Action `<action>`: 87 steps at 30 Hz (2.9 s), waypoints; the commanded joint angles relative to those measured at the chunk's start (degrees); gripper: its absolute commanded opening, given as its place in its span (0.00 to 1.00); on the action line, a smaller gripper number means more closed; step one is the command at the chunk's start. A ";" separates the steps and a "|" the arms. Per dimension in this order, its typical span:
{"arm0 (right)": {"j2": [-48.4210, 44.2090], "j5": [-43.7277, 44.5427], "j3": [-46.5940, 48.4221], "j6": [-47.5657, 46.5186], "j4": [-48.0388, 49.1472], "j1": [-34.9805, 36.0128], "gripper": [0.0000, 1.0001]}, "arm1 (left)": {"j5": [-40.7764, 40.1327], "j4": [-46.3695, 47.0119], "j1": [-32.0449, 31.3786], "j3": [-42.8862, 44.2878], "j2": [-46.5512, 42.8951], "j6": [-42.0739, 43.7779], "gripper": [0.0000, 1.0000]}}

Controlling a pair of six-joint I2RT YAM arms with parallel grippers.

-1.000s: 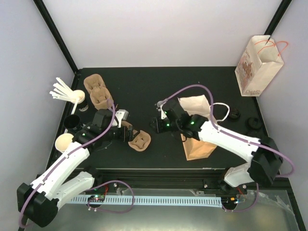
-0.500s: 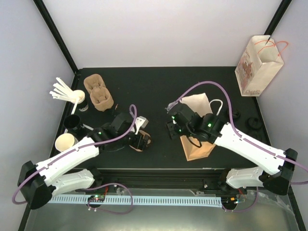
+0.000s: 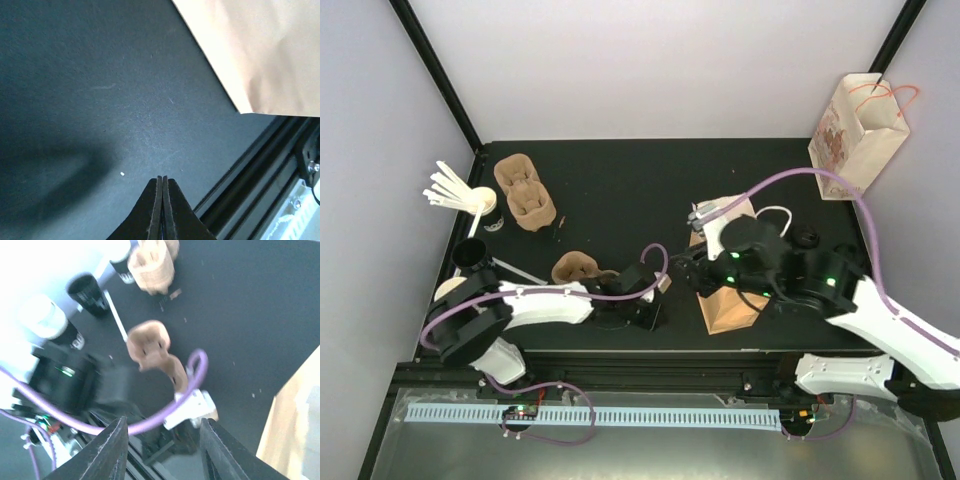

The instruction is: Pack the takeout coffee

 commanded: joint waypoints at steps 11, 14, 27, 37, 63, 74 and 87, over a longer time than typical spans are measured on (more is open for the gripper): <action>-9.52 7.67 4.77 -2.34 0.08 -0.01 0.43 | 0.27 16.45 -6.58 13.47 24.35 -13.89 0.01; -11.43 8.15 4.42 -2.05 0.07 0.04 0.43 | -0.21 17.82 -6.68 16.78 27.89 -15.35 0.02; -14.75 8.82 2.89 -0.64 -1.78 -0.01 0.44 | -0.37 18.34 -6.79 34.07 40.04 -14.55 0.02; -14.72 -1.69 -3.82 2.67 2.95 0.02 0.48 | -8.55 5.00 -5.04 19.93 16.06 -3.18 0.05; 8.52 -12.54 -30.80 21.07 45.36 8.08 0.41 | -16.87 -24.52 20.34 -9.01 -35.26 4.97 0.42; 17.36 -12.78 -36.76 22.46 52.36 3.54 0.43 | -2.58 -17.29 19.89 -8.09 -26.14 5.89 0.52; 17.03 -9.10 -48.29 28.83 59.20 1.81 0.41 | -19.51 -27.04 6.30 6.26 -6.29 14.38 0.58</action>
